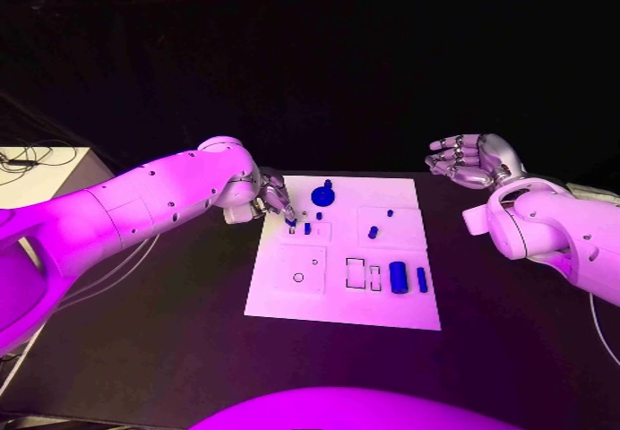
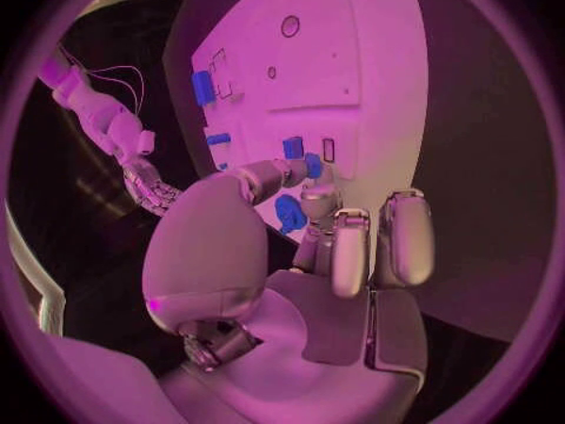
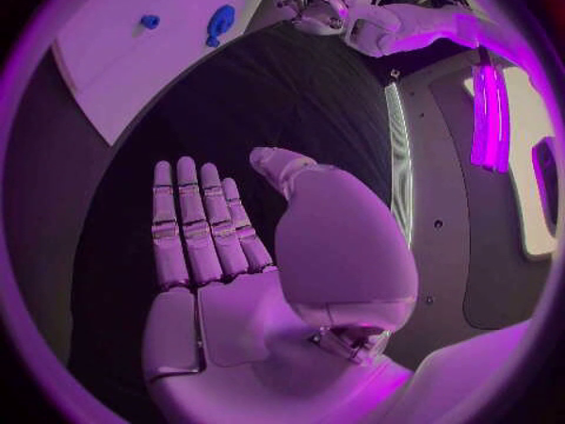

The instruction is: Assemble the parts on the task board

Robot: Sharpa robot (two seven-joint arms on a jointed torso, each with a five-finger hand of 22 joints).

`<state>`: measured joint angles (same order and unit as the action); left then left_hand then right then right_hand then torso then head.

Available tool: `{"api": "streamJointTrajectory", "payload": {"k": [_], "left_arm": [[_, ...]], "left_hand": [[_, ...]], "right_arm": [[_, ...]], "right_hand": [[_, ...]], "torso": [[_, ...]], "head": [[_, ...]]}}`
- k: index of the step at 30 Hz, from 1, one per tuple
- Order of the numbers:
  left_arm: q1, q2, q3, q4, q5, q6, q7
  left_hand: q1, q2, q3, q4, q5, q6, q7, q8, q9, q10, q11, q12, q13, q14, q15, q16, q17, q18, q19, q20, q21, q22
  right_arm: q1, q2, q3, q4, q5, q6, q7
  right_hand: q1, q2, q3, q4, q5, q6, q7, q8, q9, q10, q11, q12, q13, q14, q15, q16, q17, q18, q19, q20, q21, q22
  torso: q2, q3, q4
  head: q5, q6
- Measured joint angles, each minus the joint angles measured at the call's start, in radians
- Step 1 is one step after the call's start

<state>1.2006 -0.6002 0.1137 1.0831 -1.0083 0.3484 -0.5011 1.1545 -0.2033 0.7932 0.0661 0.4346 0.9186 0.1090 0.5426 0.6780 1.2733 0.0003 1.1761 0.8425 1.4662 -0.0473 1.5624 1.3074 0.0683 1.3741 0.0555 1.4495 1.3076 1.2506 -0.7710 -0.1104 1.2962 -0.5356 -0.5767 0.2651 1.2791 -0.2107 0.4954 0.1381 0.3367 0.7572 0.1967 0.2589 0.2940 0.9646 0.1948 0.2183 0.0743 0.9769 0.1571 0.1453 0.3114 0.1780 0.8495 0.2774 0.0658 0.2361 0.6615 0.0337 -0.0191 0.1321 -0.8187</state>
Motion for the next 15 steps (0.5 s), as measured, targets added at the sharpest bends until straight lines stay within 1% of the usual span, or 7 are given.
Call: {"api": "streamJointTrajectory", "payload": {"k": [3,6,9,10,12,13,15], "left_arm": [[0.001,0.002,-0.002,-0.004,-0.010,0.011,-0.001],[0.002,0.002,-0.006,-0.005,-0.020,0.016,-0.004],[0.002,0.003,-0.011,-0.005,-0.030,0.017,-0.005],[0.002,0.003,-0.013,-0.005,-0.032,0.016,-0.006],[0.002,0.003,-0.017,-0.005,-0.037,0.014,-0.008],[0.002,0.003,-0.018,-0.005,-0.038,0.012,-0.008],[0.002,0.004,-0.021,-0.004,-0.042,0.005,-0.009]], "left_hand": [[-0.009,0.004,-0.007,-0.007,0.001,0.000,0.000,0.000,0.000,0.012,-0.002,0.011,0.016,-0.001,-0.006,0.000,0.000,0.000,0.000,0.000,0.000,0.000],[-0.016,0.006,-0.009,-0.009,0.003,0.000,0.000,0.000,0.000,0.018,-0.007,0.012,0.025,-0.001,-0.007,0.002,0.000,0.000,0.002,-0.002,0.000,0.000],[-0.025,0.004,-0.011,-0.011,0.003,0.000,0.000,0.000,0.000,0.021,-0.010,0.012,0.024,-0.001,-0.007,0.005,0.000,0.000,0.004,-0.004,0.000,0.000],[-0.025,0.004,-0.011,-0.011,0.003,0.000,0.000,0.001,0.000,0.021,-0.011,0.012,0.022,0.001,-0.009,0.005,0.000,0.000,0.003,-0.004,0.000,0.000],[-0.032,0.005,-0.011,-0.011,0.003,-0.006,-0.006,0.001,0.000,0.023,-0.013,0.012,0.021,-0.001,-0.014,0.005,0.000,0.000,0.009,-0.009,0.000,0.000],[-0.035,0.006,-0.011,-0.011,0.003,-0.007,-0.008,0.001,0.000,0.027,-0.016,0.012,0.021,-0.001,-0.014,0.005,0.000,0.000,0.009,-0.009,0.000,0.000],[-0.037,0.008,-0.011,-0.011,0.003,-0.009,-0.009,0.001,0.000,0.027,-0.016,0.012,0.021,-0.001,-0.014,0.005,0.000,0.000,0.009,-0.009,0.004,0.000]], "right_arm": [[0.000,0.000,0.000,0.001,0.000,0.000,0.000],[0.000,-0.001,0.000,0.001,0.000,0.000,0.000],[0.000,-0.001,0.000,0.002,0.000,0.000,0.000],[0.000,-0.001,0.000,0.002,0.000,0.000,-0.001],[0.000,-0.002,0.000,0.002,0.000,0.000,-0.001],[0.000,-0.002,0.000,0.002,0.000,0.000,-0.001],[0.000,-0.002,0.000,0.002,0.000,0.000,-0.001]], "right_hand": [[0.000,0.000,0.000,0.000,0.000,0.000,0.000,0.000,0.000,0.000,0.000,0.000,0.000,0.000,0.000,0.000,0.000,0.000,0.000,0.000,0.000,0.000],[0.000,0.000,0.000,0.000,0.000,0.000,0.000,0.000,0.000,0.000,0.000,0.000,0.000,0.000,0.000,0.000,0.000,0.000,0.000,0.000,0.000,0.000],[0.000,0.000,0.000,0.000,0.000,0.000,0.000,0.000,0.000,0.000,0.000,0.000,0.000,0.000,0.000,0.000,0.000,0.000,0.000,0.000,0.000,0.000],[0.000,0.000,0.000,0.000,0.000,0.000,0.000,0.000,0.000,0.000,0.000,0.000,0.000,0.000,0.000,0.000,0.000,0.000,0.000,0.000,0.000,-0.001],[0.000,0.000,0.000,0.000,0.000,0.000,0.000,0.000,0.000,0.000,0.000,0.000,0.000,0.000,0.000,0.000,0.000,0.000,0.000,0.000,0.000,-0.001],[0.000,0.000,0.000,0.000,0.000,0.000,0.000,0.000,0.000,0.000,0.000,0.000,0.000,0.000,0.000,0.000,0.000,0.000,0.000,0.000,0.000,-0.001],[0.000,0.000,0.000,0.000,0.000,0.000,0.000,0.000,0.000,0.000,0.000,0.000,0.000,0.000,0.000,0.000,0.000,0.000,0.000,0.000,0.000,-0.001]], "torso": [[-0.001,0.0000,0.0007],[-0.001,-0.0001,0.0012],[-0.001,-0.0002,0.0013],[-0.001,-0.0008,0.0014],[-0.001,-0.0012,0.0015],[-0.001,-0.0014,0.0015],[-0.001,-0.0015,0.0015]], "head": [[0.000,-0.001],[0.001,-0.002],[0.002,-0.003],[0.002,-0.003],[0.002,-0.003],[0.002,-0.002],[0.003,-0.002]]}}
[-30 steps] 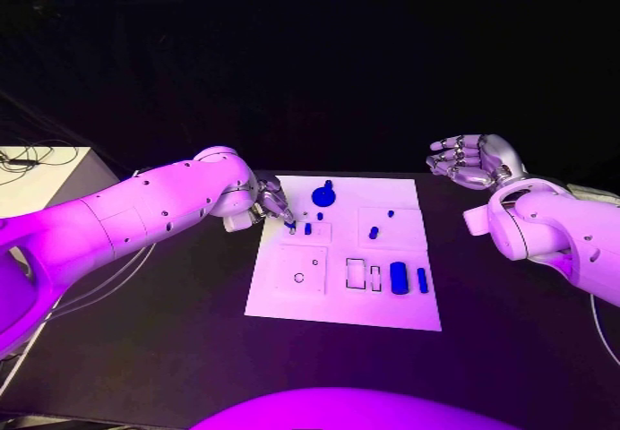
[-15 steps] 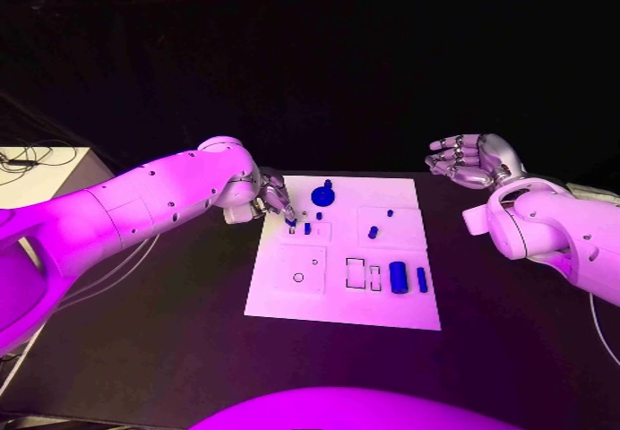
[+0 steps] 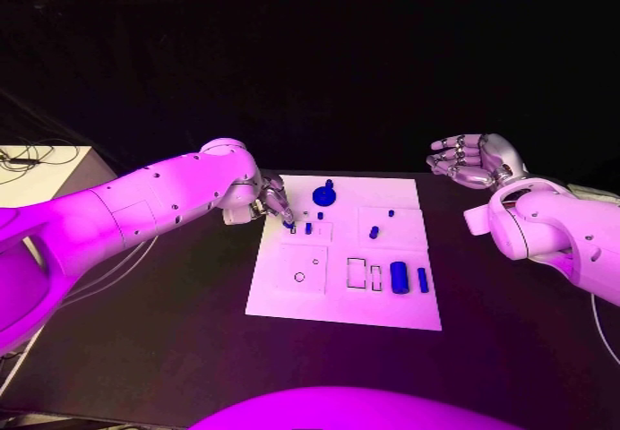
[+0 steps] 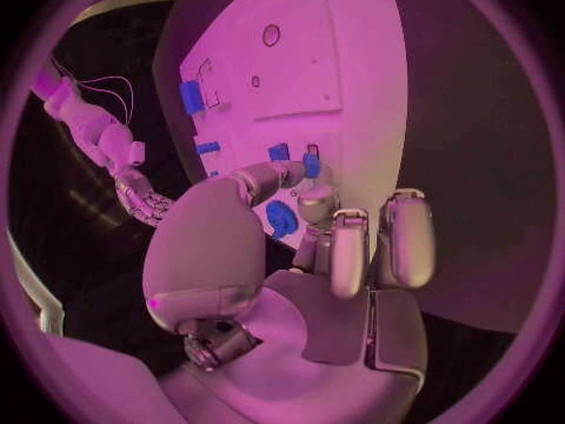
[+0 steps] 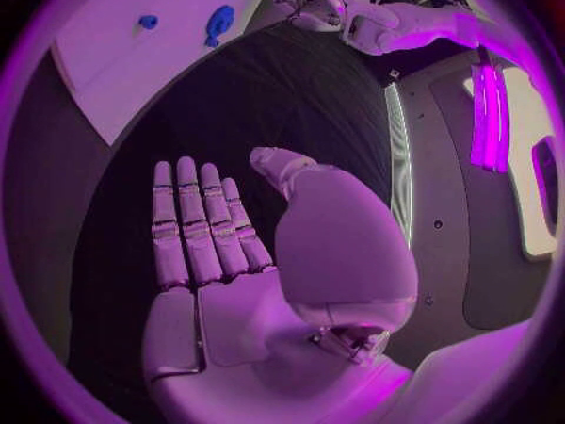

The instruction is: Assemble the parts on the task board

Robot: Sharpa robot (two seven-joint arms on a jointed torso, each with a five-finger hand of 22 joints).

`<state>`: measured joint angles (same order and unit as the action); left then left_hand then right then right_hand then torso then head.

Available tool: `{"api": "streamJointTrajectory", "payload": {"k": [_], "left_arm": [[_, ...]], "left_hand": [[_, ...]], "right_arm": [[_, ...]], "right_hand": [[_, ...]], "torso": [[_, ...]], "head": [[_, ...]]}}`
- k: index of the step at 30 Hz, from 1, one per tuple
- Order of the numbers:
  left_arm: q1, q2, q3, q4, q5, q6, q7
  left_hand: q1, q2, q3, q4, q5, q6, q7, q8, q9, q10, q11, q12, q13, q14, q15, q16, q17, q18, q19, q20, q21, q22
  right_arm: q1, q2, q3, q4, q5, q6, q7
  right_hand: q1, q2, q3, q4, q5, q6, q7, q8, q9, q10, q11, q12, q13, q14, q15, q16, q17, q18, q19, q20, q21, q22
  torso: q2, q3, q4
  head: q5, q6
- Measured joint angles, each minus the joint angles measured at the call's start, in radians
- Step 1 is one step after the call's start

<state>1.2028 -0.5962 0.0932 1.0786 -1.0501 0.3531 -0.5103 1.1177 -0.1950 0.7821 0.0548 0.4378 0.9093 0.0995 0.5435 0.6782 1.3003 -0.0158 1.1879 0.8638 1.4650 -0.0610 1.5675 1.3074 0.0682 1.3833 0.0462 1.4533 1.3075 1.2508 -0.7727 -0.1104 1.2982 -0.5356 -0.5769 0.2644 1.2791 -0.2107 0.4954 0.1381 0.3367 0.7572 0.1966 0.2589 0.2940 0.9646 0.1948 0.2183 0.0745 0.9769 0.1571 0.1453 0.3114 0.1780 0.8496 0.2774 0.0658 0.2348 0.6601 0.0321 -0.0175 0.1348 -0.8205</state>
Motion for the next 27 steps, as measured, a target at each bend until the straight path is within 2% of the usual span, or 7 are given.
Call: {"api": "streamJointTrajectory", "payload": {"k": [7,12,13,14,27], "left_arm": [[0.000,0.003,-0.006,0.005,-0.005,-0.028,-0.002],[0.000,0.007,-0.012,0.006,-0.005,-0.042,-0.002],[0.000,0.007,-0.013,0.006,-0.005,-0.044,-0.002],[0.000,0.007,-0.015,0.006,-0.005,-0.047,-0.002],[0.000,0.007,-0.026,0.009,-0.005,-0.053,-0.004]], "left_hand": [[-0.011,0.000,0.000,0.000,0.000,-0.006,-0.006,0.000,0.000,0.009,-0.009,0.000,0.009,0.000,-0.007,0.000,0.000,0.000,0.003,-0.003,0.000,0.000],[-0.013,0.000,0.000,0.000,-0.004,-0.007,-0.007,0.000,0.000,0.012,-0.006,0.000,0.012,0.000,-0.007,0.000,0.000,0.000,0.007,-0.007,0.000,0.000],[-0.014,-0.002,0.007,-0.007,-0.004,-0.007,-0.007,0.000,0.000,0.014,-0.007,0.000,0.015,0.000,-0.007,0.000,0.000,0.000,0.007,-0.007,0.000,0.000],[-0.016,-0.003,0.034,-0.035,-0.010,-0.007,-0.007,0.000,0.000,0.016,-0.009,0.000,0.017,0.002,-0.009,0.000,0.000,0.000,0.007,-0.007,0.000,0.000],[-0.016,-0.003,0.033,-0.036,-0.008,-0.007,-0.007,0.000,0.000,0.033,-0.013,0.012,0.038,0.000,-0.014,0.000,0.000,0.000,0.010,-0.010,0.000,0.000]], "right_arm": [[0.000,0.000,0.000,0.000,0.000,0.000,0.000],[0.000,0.001,0.000,0.000,0.000,0.000,0.000],[0.000,0.001,0.000,0.000,0.000,0.000,0.000],[0.000,0.001,0.000,-0.001,0.000,0.000,0.000],[-0.002,0.002,0.000,-0.002,0.000,0.000,0.000]], "right_hand": [[0.000,0.000,0.000,0.000,0.000,0.000,0.000,0.000,0.000,0.000,0.000,0.000,0.000,0.000,0.000,0.000,0.000,0.000,0.000,0.000,0.000,0.000],[0.000,0.000,0.000,0.000,0.000,0.000,0.000,0.000,0.000,0.000,0.000,0.000,-0.001,0.000,0.000,0.000,0.000,0.000,0.000,0.000,0.000,0.000],[0.000,0.000,0.000,0.000,0.000,0.000,0.000,0.000,0.000,0.000,0.000,0.000,-0.001,0.000,0.000,0.000,0.000,0.000,0.000,0.000,0.000,0.000],[0.000,0.000,0.000,0.000,0.000,0.000,0.000,0.000,0.000,0.000,0.000,0.000,-0.001,0.000,0.000,0.000,0.000,0.000,0.000,0.000,0.000,0.000],[0.000,0.000,0.000,0.000,0.000,0.000,0.000,0.000,-0.001,-0.004,0.004,0.000,-0.003,0.000,0.000,0.000,-0.002,0.000,0.000,0.000,0.000,-0.003]], "torso": [[0.000,-0.0010,-0.0003],[0.001,-0.0011,-0.0007],[0.001,-0.0011,-0.0007],[0.001,-0.0010,-0.0007],[0.001,-0.0005,-0.0003]], "head": [[0.002,0.001],[0.002,0.000],[0.002,0.000],[0.002,-0.001],[0.001,-0.005]]}}
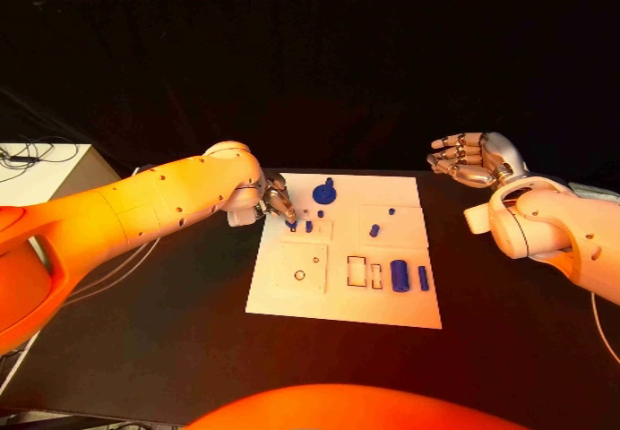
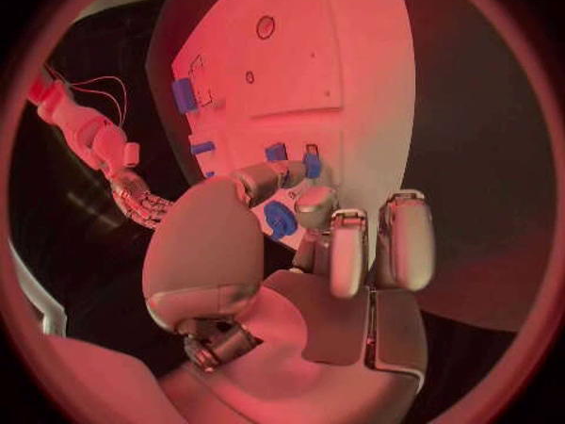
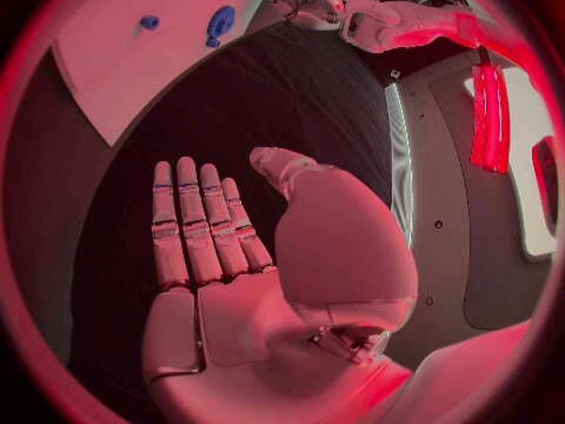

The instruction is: Assemble the parts on the task board

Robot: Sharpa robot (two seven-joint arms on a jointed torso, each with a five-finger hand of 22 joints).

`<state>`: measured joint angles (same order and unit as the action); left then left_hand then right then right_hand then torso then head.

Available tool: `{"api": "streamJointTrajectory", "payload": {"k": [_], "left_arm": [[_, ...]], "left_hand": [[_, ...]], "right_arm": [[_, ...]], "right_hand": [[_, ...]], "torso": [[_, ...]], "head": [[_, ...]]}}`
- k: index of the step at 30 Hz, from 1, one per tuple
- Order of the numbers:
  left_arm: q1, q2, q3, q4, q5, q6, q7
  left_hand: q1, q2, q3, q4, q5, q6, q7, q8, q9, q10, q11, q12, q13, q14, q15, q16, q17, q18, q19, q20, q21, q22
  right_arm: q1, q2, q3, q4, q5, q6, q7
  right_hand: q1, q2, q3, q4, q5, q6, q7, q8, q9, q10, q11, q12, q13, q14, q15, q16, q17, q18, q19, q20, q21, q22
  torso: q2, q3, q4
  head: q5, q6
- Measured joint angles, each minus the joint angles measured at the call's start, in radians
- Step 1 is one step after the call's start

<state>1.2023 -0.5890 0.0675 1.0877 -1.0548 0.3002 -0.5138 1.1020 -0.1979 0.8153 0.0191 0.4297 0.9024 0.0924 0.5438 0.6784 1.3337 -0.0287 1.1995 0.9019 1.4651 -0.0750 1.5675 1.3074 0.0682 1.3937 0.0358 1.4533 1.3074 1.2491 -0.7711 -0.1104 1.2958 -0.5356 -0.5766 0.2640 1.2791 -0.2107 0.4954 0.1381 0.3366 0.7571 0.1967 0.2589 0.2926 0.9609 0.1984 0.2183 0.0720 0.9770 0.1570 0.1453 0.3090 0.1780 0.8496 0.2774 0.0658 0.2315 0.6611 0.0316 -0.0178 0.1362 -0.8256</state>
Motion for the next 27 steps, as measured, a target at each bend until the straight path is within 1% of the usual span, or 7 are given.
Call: {"api": "streamJointTrajectory", "payload": {"k": [12,16,19,20,23,24,27], "left_arm": [[0.000,0.007,-0.004,-0.003,-0.010,0.006,-0.003],[0.000,0.007,-0.005,-0.005,-0.012,0.010,-0.004],[0.000,0.006,-0.005,-0.007,-0.013,0.013,-0.004],[0.000,0.006,-0.005,-0.007,-0.013,0.013,-0.005],[0.000,0.004,-0.006,-0.007,-0.013,0.013,-0.005],[0.000,0.004,-0.006,-0.007,-0.013,0.013,-0.005],[0.000,0.003,-0.006,-0.006,-0.012,0.013,-0.005]], "left_hand": [[-0.007,-0.007,0.000,0.000,0.000,0.000,0.000,0.000,0.000,0.005,-0.005,0.003,0.007,0.003,-0.005,0.000,0.000,0.000,0.000,0.000,0.000,0.000],[-0.008,-0.007,0.002,0.002,0.000,0.000,-0.001,0.004,0.000,0.007,-0.004,0.005,0.012,0.000,-0.007,0.000,0.000,0.000,0.004,-0.004,0.000,0.000],[-0.011,-0.005,0.002,0.001,-0.008,-0.003,-0.003,0.006,0.000,0.009,-0.002,0.005,0.012,0.000,-0.007,0.000,0.000,0.000,0.004,-0.004,0.000,0.000],[-0.014,-0.004,0.000,0.000,-0.008,-0.003,-0.004,0.006,0.000,0.013,-0.005,0.005,0.012,0.000,-0.007,0.000,0.000,0.000,0.004,-0.004,0.000,0.000],[-0.016,-0.005,-0.004,-0.004,-0.016,-0.003,-0.004,0.006,0.000,0.013,-0.005,0.005,0.008,0.002,-0.009,0.000,0.000,0.000,0.004,-0.004,0.000,0.000],[-0.016,-0.005,-0.004,-0.004,-0.017,-0.003,-0.004,0.006,0.000,0.016,-0.009,0.004,0.005,0.004,-0.011,0.000,0.000,0.000,0.004,-0.004,0.000,0.000],[-0.019,-0.002,-0.004,-0.004,-0.017,-0.003,-0.004,0.006,0.000,0.016,-0.009,-0.003,-0.003,0.004,-0.011,0.000,0.000,0.000,0.004,-0.004,0.000,0.000]], "right_arm": [[-0.001,0.000,0.000,0.000,0.000,0.000,0.000],[-0.001,0.000,0.000,-0.001,0.000,0.000,0.000],[-0.002,0.000,0.000,-0.001,0.000,0.001,0.000],[-0.002,0.000,0.000,-0.001,0.000,0.001,0.000],[-0.002,0.000,0.000,-0.001,0.000,0.001,0.000],[-0.002,0.000,0.000,-0.001,0.000,0.001,0.000],[-0.002,0.000,0.000,-0.001,0.000,0.001,0.000]], "right_hand": [[0.000,0.000,0.000,0.000,0.000,0.000,0.000,0.000,0.000,0.000,0.000,0.000,0.000,0.000,0.000,0.000,0.000,0.000,0.000,0.000,0.000,0.000],[0.000,0.000,0.000,0.000,0.000,0.000,0.000,0.000,0.000,0.000,0.000,0.000,0.000,0.000,0.000,0.000,0.000,0.000,0.000,0.000,0.000,0.000],[0.000,0.000,0.000,0.000,0.000,0.000,0.000,0.000,0.000,0.000,0.000,0.000,0.000,0.000,0.000,0.000,0.000,0.000,0.000,0.000,0.000,0.000],[0.000,0.000,0.000,0.000,0.000,0.000,0.000,0.000,0.000,0.000,0.000,0.000,0.000,0.000,0.000,0.000,0.000,0.000,0.000,0.000,0.000,0.000],[0.000,0.000,0.000,0.000,0.000,0.000,0.000,0.000,0.000,0.000,0.000,0.000,0.000,0.000,0.000,0.000,0.000,0.000,0.000,0.000,0.000,0.000],[0.000,0.000,0.000,0.000,0.000,0.000,0.000,0.000,0.000,0.000,0.000,0.000,0.000,0.000,0.000,0.000,0.000,0.000,0.000,0.000,0.000,0.000],[0.000,0.000,0.000,0.000,0.000,0.000,0.000,0.000,-0.001,0.000,0.000,0.000,-0.001,0.000,0.000,0.000,-0.001,0.000,0.000,0.000,0.000,-0.002]], "torso": [[0.000,0.0007,-0.0004],[0.000,0.0007,-0.0006],[0.000,0.0007,-0.0007],[0.000,0.0006,-0.0006],[0.000,0.0006,0.0000],[0.000,0.0006,0.0000],[0.000,0.0006,0.0000]], "head": [[0.002,-0.001],[0.002,-0.002],[0.002,-0.002],[0.002,-0.002],[0.002,-0.002],[0.002,-0.002],[0.002,-0.001]]}}
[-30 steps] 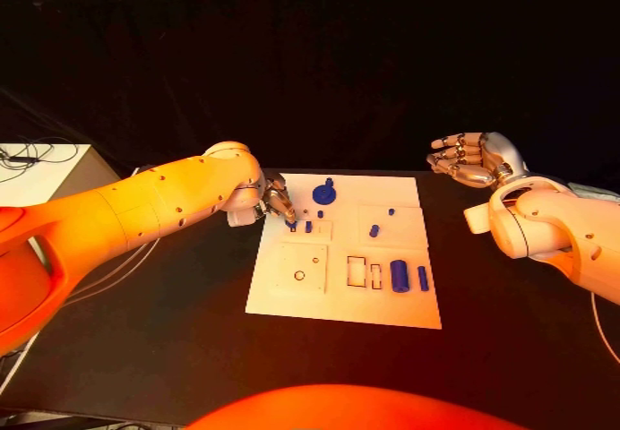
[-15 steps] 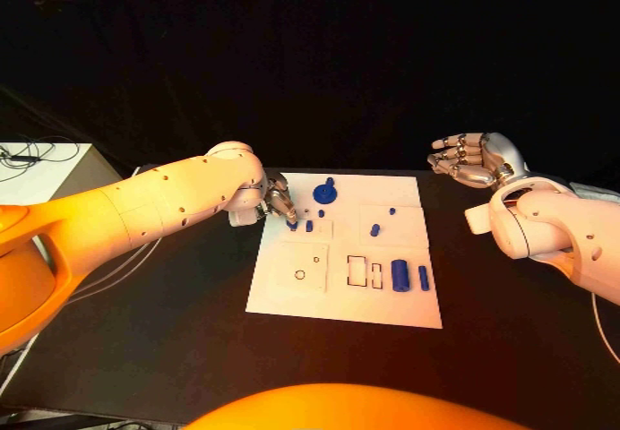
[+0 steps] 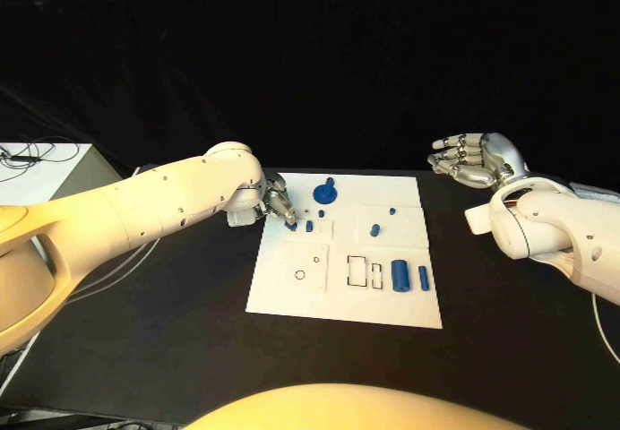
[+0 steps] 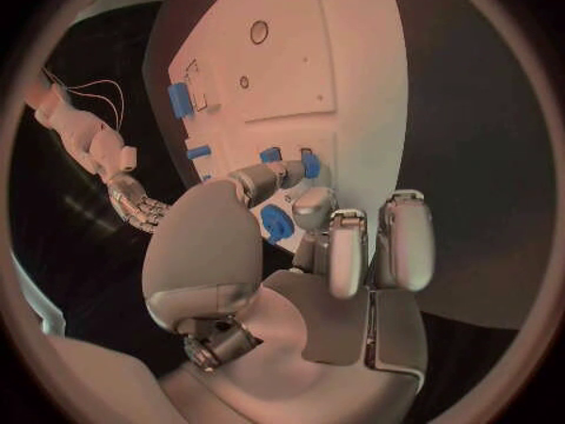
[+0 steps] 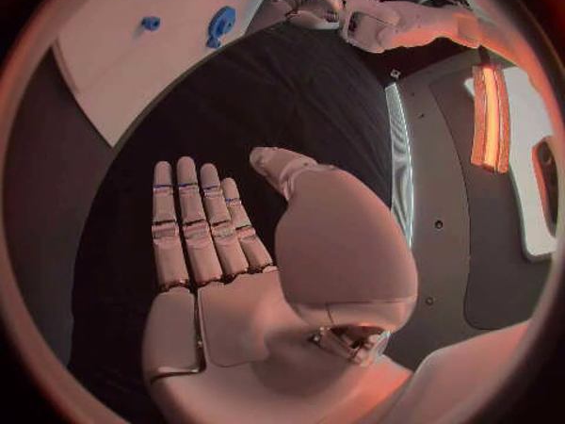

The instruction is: Assemble the parts on the task board

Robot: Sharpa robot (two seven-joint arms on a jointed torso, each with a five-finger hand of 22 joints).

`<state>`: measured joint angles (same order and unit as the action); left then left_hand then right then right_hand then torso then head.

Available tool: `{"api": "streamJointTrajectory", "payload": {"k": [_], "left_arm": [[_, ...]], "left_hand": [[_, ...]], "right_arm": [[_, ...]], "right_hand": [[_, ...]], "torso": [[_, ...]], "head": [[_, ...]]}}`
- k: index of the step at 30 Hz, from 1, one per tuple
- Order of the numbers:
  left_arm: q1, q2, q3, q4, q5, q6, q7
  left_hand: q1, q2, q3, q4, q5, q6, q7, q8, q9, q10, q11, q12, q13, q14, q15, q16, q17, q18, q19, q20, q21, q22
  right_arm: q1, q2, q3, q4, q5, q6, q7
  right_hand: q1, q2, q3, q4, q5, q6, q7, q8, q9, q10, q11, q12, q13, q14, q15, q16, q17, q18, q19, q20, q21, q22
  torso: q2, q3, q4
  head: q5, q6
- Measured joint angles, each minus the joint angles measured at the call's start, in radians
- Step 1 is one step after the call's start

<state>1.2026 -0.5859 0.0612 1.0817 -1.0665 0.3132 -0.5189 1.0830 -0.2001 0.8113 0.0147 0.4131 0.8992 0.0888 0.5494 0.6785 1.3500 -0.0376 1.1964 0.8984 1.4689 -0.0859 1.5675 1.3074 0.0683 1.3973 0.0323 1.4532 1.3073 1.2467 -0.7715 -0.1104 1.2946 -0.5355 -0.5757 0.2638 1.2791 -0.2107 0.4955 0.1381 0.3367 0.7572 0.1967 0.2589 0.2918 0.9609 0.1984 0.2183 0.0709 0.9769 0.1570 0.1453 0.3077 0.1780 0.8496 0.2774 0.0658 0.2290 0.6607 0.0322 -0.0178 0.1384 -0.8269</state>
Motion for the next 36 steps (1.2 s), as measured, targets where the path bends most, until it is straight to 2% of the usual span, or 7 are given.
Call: {"api": "streamJointTrajectory", "payload": {"k": [17,27,31,36], "left_arm": [[0.000,-0.002,-0.002,0.002,0.005,-0.007,0.000],[0.001,0.001,-0.011,-0.001,0.011,-0.017,0.000],[0.002,0.000,-0.015,-0.001,0.015,-0.021,0.001],[0.003,0.000,-0.017,0.001,0.015,-0.023,0.001]], "left_hand": [[0.002,0.004,-0.016,-0.001,-0.003,0.000,0.000,0.000,0.000,-0.005,-0.011,-0.026,-0.045,-0.004,-0.010,0.000,0.000,0.000,0.004,-0.004,0.000,0.001],[0.000,0.007,-0.025,0.000,-0.005,0.004,-0.004,0.004,0.000,-0.004,-0.011,-0.026,-0.048,-0.004,-0.010,0.000,0.000,0.000,0.007,-0.007,0.000,0.001],[0.000,0.007,-0.038,-0.001,-0.019,0.007,-0.008,0.006,0.000,0.000,-0.015,-0.031,-0.051,0.000,-0.014,0.000,0.000,0.000,0.004,-0.011,0.000,0.001],[0.008,0.014,-0.054,-0.003,-0.082,0.009,-0.012,0.006,0.000,0.005,-0.020,-0.037,-0.058,-0.004,-0.018,0.000,0.000,0.000,0.004,-0.011,0.000,0.001]], "right_arm": [[-0.002,0.000,0.000,-0.001,0.000,0.001,0.000],[-0.002,-0.001,0.000,0.000,0.000,0.001,0.000],[-0.002,-0.001,0.000,0.000,0.000,0.001,0.000],[-0.002,-0.001,0.000,0.000,0.000,0.001,0.000]], "right_hand": [[0.000,0.000,0.000,0.000,0.000,0.000,0.000,0.000,0.000,0.000,0.000,0.000,0.000,0.000,0.000,0.000,0.000,0.000,0.000,0.000,0.000,0.000],[0.000,0.000,0.000,0.000,0.000,0.000,0.000,0.000,0.000,0.000,0.000,0.000,0.000,0.000,0.000,0.000,0.000,0.000,0.000,0.000,0.000,0.000],[0.000,0.000,-0.003,-0.003,0.004,0.000,0.000,-0.004,-0.001,0.000,0.000,0.000,-0.001,0.000,0.000,-0.004,-0.002,0.000,0.000,0.000,0.000,-0.003],[0.000,0.000,-0.003,-0.003,0.004,0.000,0.000,-0.004,-0.001,0.000,0.000,0.000,-0.001,0.000,0.000,-0.004,-0.002,0.000,0.000,0.000,0.000,-0.003]], "torso": [[0.000,-0.0002,-0.0005],[0.001,0.0000,-0.0006],[0.000,0.0001,-0.0006],[0.000,0.0005,-0.0007]], "head": [[0.002,-0.001],[0.002,-0.002],[0.002,-0.002],[0.002,-0.003]]}}
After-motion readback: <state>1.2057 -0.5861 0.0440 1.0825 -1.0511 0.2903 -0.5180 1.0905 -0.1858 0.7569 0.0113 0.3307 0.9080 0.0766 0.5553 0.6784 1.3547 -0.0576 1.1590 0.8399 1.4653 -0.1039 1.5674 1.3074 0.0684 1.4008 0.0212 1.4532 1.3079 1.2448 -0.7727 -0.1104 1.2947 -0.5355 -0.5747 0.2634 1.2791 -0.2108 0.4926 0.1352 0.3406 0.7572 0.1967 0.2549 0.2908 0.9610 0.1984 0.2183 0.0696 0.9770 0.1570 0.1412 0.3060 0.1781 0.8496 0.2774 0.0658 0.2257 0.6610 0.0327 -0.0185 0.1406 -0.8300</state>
